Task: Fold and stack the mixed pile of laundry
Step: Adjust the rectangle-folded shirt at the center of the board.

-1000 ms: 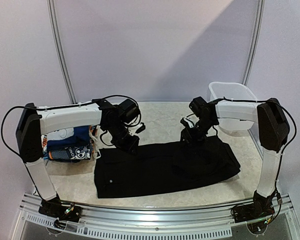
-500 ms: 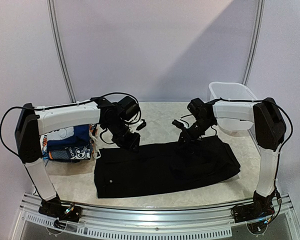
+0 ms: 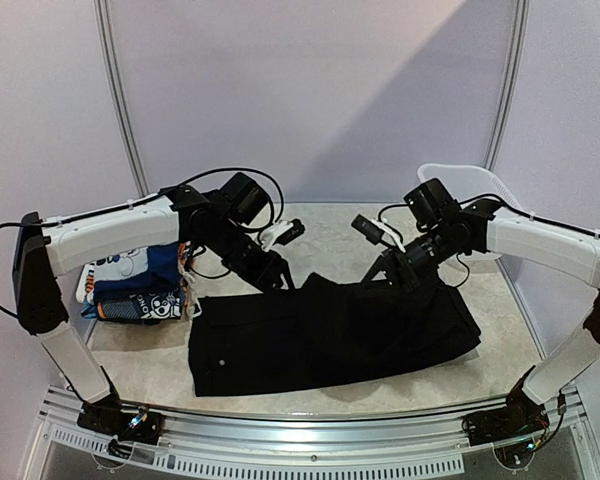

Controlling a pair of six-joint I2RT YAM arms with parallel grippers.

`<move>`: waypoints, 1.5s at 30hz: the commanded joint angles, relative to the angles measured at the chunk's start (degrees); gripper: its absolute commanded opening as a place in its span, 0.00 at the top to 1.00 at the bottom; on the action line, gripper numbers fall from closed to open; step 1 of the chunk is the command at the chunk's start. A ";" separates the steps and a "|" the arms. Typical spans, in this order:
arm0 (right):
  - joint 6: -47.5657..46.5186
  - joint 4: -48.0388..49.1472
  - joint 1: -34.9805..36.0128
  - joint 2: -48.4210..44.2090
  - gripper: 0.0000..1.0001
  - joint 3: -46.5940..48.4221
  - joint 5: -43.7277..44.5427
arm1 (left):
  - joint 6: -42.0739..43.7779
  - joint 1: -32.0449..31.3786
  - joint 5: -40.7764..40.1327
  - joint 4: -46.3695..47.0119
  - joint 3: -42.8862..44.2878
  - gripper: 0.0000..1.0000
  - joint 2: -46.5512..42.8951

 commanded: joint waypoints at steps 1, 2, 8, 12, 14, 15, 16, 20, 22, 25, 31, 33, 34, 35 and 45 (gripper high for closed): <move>-3.85 6.71 0.25 -1.24 0.91 -6.07 5.96 | 3.43 -0.87 4.37 0.03 -1.18 0.59 0.16; -3.99 6.34 0.21 -0.89 0.82 -6.46 8.75 | 3.71 -0.87 4.53 -0.49 -1.07 0.58 0.57; -3.64 -4.80 0.18 8.87 0.68 -2.54 28.22 | 3.77 -1.32 4.87 -2.85 -0.17 0.57 2.86; -1.74 -2.52 0.18 8.09 0.67 -4.62 31.05 | 5.28 -3.13 7.85 -2.90 0.63 0.56 5.28; 1.25 0.23 0.03 5.50 0.66 -6.25 33.46 | 7.18 -4.65 6.79 -5.04 2.86 0.55 8.18; 2.49 1.61 -0.11 4.06 0.66 -7.13 34.79 | 8.20 -5.46 5.61 -6.31 4.08 0.55 9.84; 4.30 2.93 -0.46 2.22 0.66 -8.02 36.51 | 9.27 -6.17 4.38 -7.51 5.53 0.55 11.58; 12.03 6.81 -0.90 -2.99 0.67 -11.97 41.09 | 10.40 -8.07 2.39 -11.77 11.77 0.59 18.75; 14.99 8.06 -0.96 -5.44 0.67 -14.02 42.85 | 10.54 -8.92 2.61 -12.54 13.61 0.61 21.49; 18.18 9.15 -1.05 -9.35 0.68 -17.10 45.13 | 10.63 -10.13 3.51 -13.64 15.52 0.64 24.63; 20.51 9.07 -1.16 -14.88 0.70 -20.40 48.62 | 10.10 -11.02 5.53 -13.61 15.70 0.65 27.52; 20.64 9.08 -1.24 -15.71 0.70 -20.74 48.87 | 10.04 -11.15 6.91 -13.15 15.73 0.66 28.08; 20.66 8.98 -1.29 -15.87 0.70 -20.65 48.95 | 10.04 -11.16 7.42 -13.28 16.14 0.67 28.70; 20.74 9.01 -1.34 -15.89 0.70 -20.48 48.98 | 10.09 -11.16 7.92 -13.44 16.49 0.67 29.26; 21.26 8.73 -1.40 -12.78 0.72 -17.81 48.19 | 9.86 -11.57 8.62 -13.86 17.31 0.81 31.38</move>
